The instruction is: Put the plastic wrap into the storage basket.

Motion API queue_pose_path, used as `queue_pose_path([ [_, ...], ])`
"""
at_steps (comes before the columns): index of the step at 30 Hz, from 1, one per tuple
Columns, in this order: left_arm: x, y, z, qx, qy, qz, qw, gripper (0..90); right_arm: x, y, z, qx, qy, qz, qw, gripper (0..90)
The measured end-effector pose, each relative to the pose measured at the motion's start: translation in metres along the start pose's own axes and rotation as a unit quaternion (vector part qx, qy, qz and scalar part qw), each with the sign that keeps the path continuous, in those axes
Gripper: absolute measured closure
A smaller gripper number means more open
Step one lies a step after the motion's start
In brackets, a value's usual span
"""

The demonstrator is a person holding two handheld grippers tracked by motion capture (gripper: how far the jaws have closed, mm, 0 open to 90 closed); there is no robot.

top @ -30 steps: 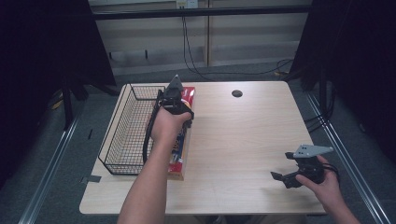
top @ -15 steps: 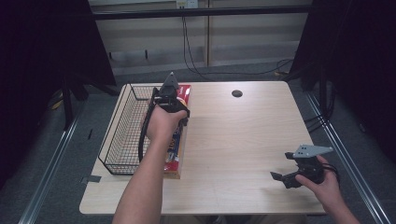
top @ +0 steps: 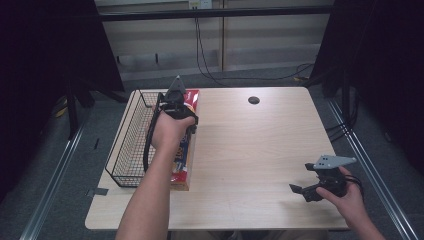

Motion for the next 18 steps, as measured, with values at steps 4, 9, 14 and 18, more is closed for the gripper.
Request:
queue_pose_path([
  [4,-0.004,0.002,0.0,0.001,0.006,0.001,1.0,44.2,0.0,0.0,0.0,0.0,-0.001,0.003,1.0,2.6],
  [9,-0.009,0.004,0.001,0.002,0.009,0.0,1.0,44.2,0.0,0.001,0.0,-0.001,-0.005,0.003,1.0,2.7],
  [14,-0.014,0.005,0.001,0.003,0.013,0.002,0.9999,44.3,0.0,0.001,0.0,0.002,-0.002,0.002,1.0,2.8],
  [18,-0.017,0.006,0.001,0.003,0.018,-0.002,0.9998,44.3,0.0,0.001,-0.001,0.003,-0.002,0.002,1.0,2.8],
])
Point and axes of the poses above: each handheld gripper's, and its own axes: y roughly backward along the jaws, z roughly out of its underside, x roughly to its right, the point moved 6 cm from there along -y, roughly forward along the jaws, and after that the axes turned 4 degrees about -y, right-handed, at the moved point
